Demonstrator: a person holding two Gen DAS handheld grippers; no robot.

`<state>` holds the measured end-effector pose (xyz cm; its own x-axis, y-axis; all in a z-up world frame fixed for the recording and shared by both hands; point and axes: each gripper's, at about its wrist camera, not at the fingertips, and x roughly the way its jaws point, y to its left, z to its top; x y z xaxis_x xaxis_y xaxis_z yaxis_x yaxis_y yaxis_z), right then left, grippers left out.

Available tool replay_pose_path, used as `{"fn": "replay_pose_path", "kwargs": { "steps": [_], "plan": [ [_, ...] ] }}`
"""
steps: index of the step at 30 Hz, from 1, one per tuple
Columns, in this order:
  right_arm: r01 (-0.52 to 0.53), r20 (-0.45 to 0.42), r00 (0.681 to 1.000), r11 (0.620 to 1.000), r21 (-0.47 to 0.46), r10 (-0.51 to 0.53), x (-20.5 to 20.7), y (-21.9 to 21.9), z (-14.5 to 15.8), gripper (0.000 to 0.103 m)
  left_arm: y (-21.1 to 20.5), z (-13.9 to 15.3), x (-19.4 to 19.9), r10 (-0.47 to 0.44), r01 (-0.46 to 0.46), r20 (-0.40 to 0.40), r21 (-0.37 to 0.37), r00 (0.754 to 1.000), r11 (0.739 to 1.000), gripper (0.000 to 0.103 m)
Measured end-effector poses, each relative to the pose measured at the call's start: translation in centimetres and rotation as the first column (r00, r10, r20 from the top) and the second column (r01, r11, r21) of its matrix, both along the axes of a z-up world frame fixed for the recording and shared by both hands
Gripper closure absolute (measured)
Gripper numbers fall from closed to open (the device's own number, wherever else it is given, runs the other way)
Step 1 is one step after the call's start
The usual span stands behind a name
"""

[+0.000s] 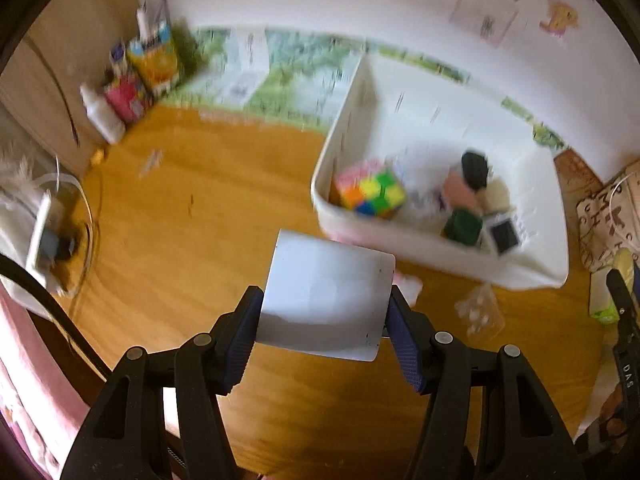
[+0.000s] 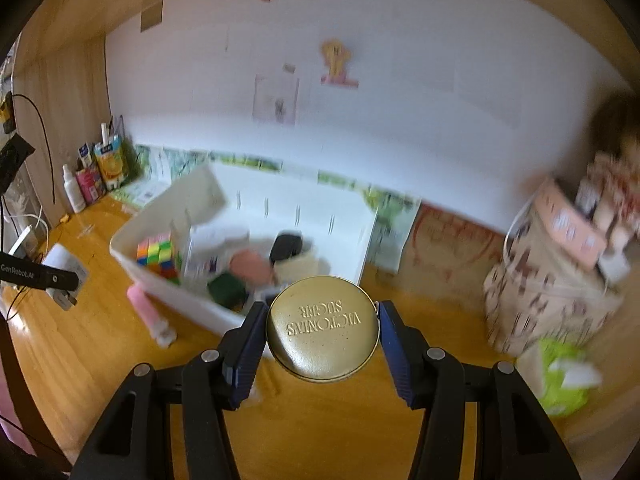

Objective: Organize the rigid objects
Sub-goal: 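Carry the white box with the left tool while the right tool carries the gold tin over the bin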

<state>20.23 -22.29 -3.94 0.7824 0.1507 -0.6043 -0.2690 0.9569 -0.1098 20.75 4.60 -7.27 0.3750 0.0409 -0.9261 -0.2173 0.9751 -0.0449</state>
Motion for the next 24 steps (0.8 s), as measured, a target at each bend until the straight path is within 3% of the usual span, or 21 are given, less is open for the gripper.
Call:
{"fn": "replay_pose_path", "kwargs": {
  "steps": [10,14,18,24],
  "plan": [
    [-0.007,0.112,0.994,1.0,-0.021,0.009,3.5,0.8,4.8,0.047,-0.3,5.4,4.7,-0.057,0.058,0.177,0.003,0.983,0.998,0.039],
    [-0.029,0.148,0.988,0.999,-0.019,0.032,4.7,1.8,5.0,0.047,-1.3,6.4,5.9,-0.107,0.095,0.286,0.054,0.952,0.994,0.039],
    [-0.069,0.165,0.984,0.997,-0.032,0.074,5.7,3.2,4.2,0.047,-2.2,6.2,7.4,-0.154,0.164,0.375,0.004,0.914,0.986,0.039],
    [-0.123,0.161,0.979,0.992,-0.041,0.128,7.6,5.0,1.9,0.047,-3.8,4.0,9.7,-0.198,0.224,0.417,-0.013,0.887,0.975,0.039]
  ]
}}
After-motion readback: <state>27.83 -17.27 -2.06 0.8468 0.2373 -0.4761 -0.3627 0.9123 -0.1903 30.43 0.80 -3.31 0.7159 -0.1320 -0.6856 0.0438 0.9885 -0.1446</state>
